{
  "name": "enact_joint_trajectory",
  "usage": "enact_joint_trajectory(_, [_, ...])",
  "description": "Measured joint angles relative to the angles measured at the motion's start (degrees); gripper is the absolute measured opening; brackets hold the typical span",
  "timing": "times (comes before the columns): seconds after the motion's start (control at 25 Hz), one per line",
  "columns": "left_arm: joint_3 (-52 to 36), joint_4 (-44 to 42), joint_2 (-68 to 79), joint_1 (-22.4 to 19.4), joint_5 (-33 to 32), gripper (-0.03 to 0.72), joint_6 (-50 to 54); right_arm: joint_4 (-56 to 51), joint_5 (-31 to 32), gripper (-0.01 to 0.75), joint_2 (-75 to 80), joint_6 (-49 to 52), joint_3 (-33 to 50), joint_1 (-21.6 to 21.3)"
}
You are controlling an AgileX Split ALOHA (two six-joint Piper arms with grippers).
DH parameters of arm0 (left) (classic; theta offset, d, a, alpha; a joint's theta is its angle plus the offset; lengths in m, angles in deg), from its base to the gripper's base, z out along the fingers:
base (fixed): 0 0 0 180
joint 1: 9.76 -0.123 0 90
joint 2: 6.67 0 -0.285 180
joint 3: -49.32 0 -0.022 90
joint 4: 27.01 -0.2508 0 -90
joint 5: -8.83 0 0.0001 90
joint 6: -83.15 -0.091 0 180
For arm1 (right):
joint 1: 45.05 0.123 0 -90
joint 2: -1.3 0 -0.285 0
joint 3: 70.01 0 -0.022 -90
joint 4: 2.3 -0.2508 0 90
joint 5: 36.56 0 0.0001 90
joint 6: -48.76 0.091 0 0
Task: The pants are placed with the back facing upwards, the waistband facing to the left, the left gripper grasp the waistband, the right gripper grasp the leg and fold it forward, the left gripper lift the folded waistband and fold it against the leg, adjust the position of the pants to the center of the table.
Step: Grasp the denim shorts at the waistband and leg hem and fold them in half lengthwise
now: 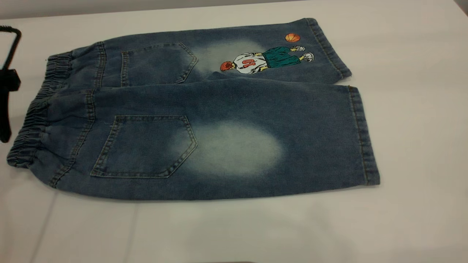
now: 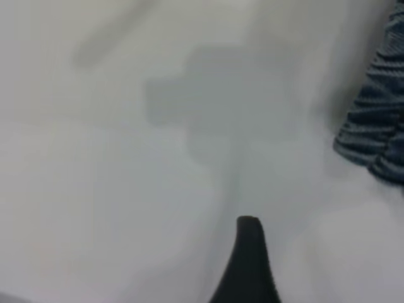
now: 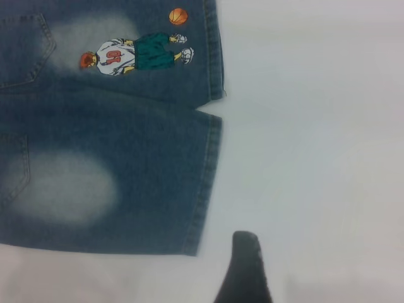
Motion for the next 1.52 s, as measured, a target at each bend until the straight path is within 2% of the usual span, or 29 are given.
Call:
enact_joint_trajectory(0.4, [0.12, 1.69, 7.18, -0.01, 6.77, 0.551, -0.78, 0.0, 0.0, 0.494, 0.0, 0.0, 0.0, 0.0])
enact_joint_trajectory(0.72, [0.82, 4.46, 9.76, -0.01, 7.56, 0.545, -4.42, 0.0, 0.0, 0.494, 0.0, 0.0, 0.0, 0.0])
enact_joint_trajectory(0.84, [1.18, 4.7, 10.32, -0.07, 7.38, 0.52, -4.84, 0.0, 0.0, 0.494, 0.0, 0.0, 0.0, 0.0])
enact_joint_trajectory(1.0, [1.25, 5.53, 10.81, -0.07, 7.77, 0.414, -5.06, 0.0, 0.05, 0.494, 0.0, 0.0, 0.0, 0.0])
enact_joint_trajectory(1.28, [1.25, 8.19, 11.18, 0.16, 8.75, 0.097, -5.06, 0.0, 0.05, 0.494, 0.0, 0.0, 0.0, 0.0])
enact_joint_trajectory(1.36, [1.25, 8.25, 10.94, 0.16, 8.82, 0.071, -5.06, 0.0, 0.05, 0.494, 0.0, -0.13, 0.0, 0.0])
enact_joint_trajectory(1.52, [1.08, 7.94, 9.54, 0.16, 9.7, 0.066, -5.5, -0.13, 0.02, 0.494, 0.0, -2.68, -0.09, 0.0])
